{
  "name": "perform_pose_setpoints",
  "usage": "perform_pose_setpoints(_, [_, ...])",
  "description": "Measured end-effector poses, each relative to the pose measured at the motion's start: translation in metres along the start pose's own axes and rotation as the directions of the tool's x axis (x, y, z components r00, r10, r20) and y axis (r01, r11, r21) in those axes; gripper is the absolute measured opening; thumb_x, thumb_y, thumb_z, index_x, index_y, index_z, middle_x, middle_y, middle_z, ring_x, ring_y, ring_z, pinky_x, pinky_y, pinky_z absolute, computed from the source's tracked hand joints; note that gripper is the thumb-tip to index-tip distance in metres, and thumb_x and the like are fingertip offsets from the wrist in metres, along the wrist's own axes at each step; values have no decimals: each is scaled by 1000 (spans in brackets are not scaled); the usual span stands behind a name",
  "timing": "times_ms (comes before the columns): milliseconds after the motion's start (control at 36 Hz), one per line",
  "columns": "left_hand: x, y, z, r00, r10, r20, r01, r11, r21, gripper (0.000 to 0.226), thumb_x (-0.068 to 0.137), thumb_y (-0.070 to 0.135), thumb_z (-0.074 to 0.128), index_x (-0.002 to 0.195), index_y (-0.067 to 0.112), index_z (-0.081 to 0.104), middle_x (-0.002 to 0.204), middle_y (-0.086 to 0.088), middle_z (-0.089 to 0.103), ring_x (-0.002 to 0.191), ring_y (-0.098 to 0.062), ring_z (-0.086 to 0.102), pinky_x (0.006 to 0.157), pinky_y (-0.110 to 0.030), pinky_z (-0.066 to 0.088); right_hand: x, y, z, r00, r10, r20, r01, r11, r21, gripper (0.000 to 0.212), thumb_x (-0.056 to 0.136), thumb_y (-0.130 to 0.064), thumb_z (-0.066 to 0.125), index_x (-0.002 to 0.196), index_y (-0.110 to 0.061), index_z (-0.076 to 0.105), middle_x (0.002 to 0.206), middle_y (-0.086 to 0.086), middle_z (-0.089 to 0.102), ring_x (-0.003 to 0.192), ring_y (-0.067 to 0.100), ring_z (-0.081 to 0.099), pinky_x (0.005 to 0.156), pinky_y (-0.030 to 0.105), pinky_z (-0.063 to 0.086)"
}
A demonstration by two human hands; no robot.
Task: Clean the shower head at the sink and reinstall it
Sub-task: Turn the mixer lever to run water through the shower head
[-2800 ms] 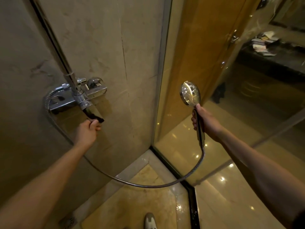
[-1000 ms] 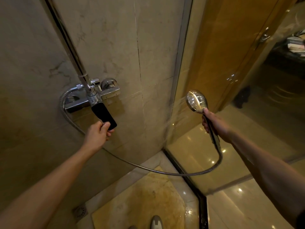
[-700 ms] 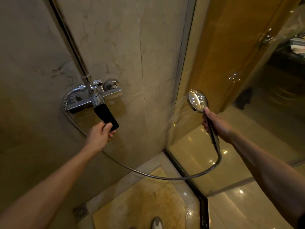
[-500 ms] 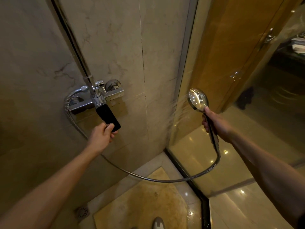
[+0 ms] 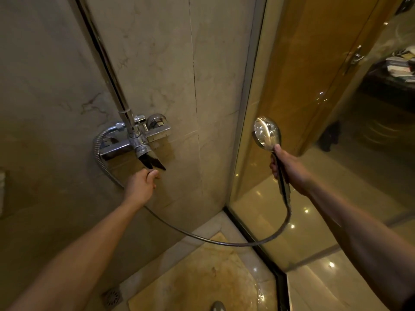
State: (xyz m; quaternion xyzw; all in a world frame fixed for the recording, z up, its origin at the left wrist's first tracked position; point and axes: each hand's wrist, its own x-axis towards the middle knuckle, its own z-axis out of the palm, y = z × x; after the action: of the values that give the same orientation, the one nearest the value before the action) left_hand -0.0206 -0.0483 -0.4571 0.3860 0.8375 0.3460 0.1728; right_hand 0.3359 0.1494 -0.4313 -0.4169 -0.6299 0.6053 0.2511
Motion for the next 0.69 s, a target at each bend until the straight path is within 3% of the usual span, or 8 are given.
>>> perform_pose_setpoints(111, [-3,2,-4,1000,-2,8,2,1000,-1,24,99,28,47,99,14,67,74,-10,66,71,-25,63,69,-33,46,-5,-8,10,1000,-22,9,22,999,30,55,87,-67,49,99,-14,52,78,0,54,66,12,52,67,29,48])
perform_pose_setpoints(222, [-7,6,-11,1000,16,19,-17,1000,26,26,99,27,48,108,12,67,82,-12,71,82,-28,67,74,-34,48,-5,-20,23,999,-44,-31,46,998,51,45,94,-42,59,122,-14,38,87,4,53,70,15,53,68,33,49])
perform_pose_setpoints(333, [-11,7,-23,998,55,9,-55,995,86,28,97,31,50,113,15,67,86,-8,72,79,-21,66,65,-28,44,-3,-42,42,995,-77,-68,77,997,-1,39,95,-19,61,121,-20,31,86,7,53,69,17,55,65,32,50])
perform_pose_setpoints(472, [-14,15,-50,995,102,-3,-101,986,130,22,95,36,53,95,20,68,79,-3,69,72,-17,65,70,-36,53,-3,-87,72,975,-211,-74,206,976,-71,24,96,-20,59,108,-21,38,94,10,55,79,21,59,73,38,56])
perform_pose_setpoints(611, [-7,21,-84,975,216,-48,-202,958,203,21,92,40,56,94,24,71,83,6,69,76,-12,63,66,-29,47,7,-145,98,924,-369,-95,338,909,-242,22,95,-23,60,112,-11,52,105,14,62,94,27,65,74,34,59])
perform_pose_setpoints(694, [2,34,-107,953,288,-90,-261,936,238,18,92,37,58,93,25,72,87,10,69,77,-6,60,68,-24,42,19,-184,109,878,-472,-78,423,842,-335,16,97,-27,57,110,-18,60,97,11,64,93,30,63,83,44,56])
